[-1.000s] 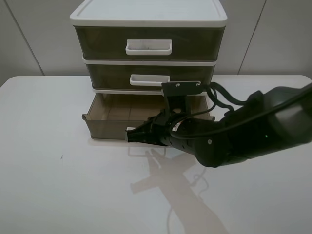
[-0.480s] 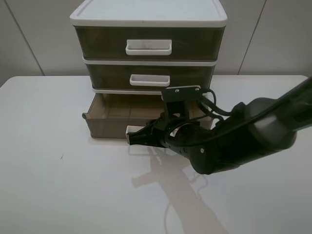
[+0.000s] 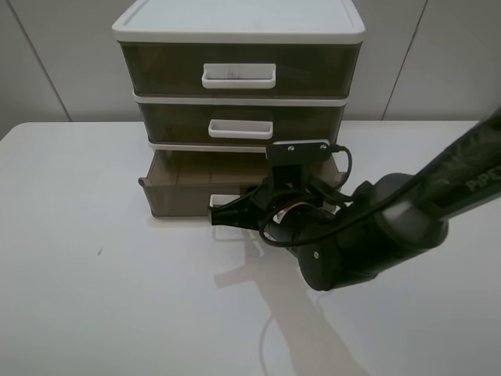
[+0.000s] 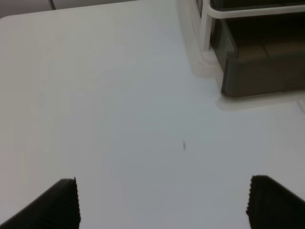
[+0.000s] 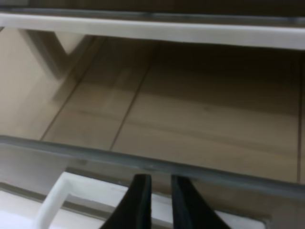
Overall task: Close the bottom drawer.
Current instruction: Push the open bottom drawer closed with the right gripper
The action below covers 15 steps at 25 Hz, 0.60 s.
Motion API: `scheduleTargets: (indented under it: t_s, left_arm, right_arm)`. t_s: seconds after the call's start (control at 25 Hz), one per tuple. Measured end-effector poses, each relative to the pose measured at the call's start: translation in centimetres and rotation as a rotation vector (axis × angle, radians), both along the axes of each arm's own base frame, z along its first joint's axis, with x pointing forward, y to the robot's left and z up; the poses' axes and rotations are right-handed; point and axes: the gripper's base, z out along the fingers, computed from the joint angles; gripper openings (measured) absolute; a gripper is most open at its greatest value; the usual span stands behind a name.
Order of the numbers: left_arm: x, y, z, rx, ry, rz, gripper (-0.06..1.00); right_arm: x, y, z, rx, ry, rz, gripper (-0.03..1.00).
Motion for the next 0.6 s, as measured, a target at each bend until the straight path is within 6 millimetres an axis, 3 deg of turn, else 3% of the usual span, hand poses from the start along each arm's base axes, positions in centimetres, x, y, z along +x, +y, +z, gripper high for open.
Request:
scheduleTargets:
  t_s: [0.6]
  left_arm:
    - [0.0, 0.0, 0.0, 0.000, 0.000, 0.000, 0.72]
  right_arm:
    - [1.8, 1.7, -0.5, 0.045, -0.051, -0.050, 0.02]
